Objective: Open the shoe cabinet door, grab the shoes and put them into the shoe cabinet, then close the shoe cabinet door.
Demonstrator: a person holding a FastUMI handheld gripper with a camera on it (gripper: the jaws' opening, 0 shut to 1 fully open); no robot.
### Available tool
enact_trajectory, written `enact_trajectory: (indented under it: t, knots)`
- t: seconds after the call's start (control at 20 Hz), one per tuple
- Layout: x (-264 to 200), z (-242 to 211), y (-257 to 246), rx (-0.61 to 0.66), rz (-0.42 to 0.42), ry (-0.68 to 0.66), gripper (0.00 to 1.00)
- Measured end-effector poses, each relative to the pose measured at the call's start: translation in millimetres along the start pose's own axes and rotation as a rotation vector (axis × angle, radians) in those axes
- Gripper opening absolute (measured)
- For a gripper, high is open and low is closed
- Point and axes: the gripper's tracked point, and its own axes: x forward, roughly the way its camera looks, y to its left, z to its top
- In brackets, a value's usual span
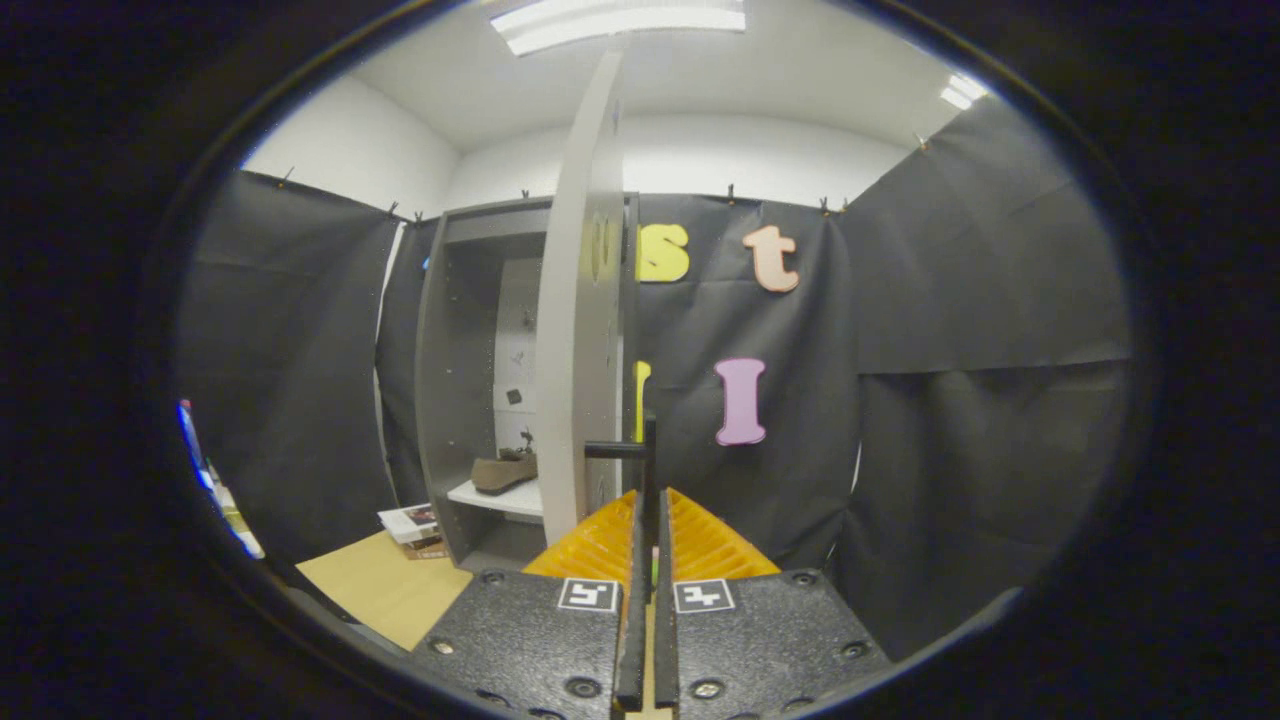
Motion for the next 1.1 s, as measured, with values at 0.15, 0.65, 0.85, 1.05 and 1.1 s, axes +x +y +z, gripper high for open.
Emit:
enact_trajectory:
  t: [0.15, 0.65, 0.85, 1.05, 1.1]
  knots:
    - [-28.4, -4.1, 10.5, -0.002, -0.026, -0.046, 0.61]
    - [-59.8, -46.9, 103.2, 0.095, 0.033, -0.087, 1.00]
    - [-38.1, -83.2, 134.3, 0.083, 0.031, -0.065, 1.00]
    - [-14.9, -120.3, 176.5, 0.043, 0.084, -0.029, 1.00]
    - [-9.3, -128.2, 184.9, 0.043, 0.095, -0.021, 1.00]
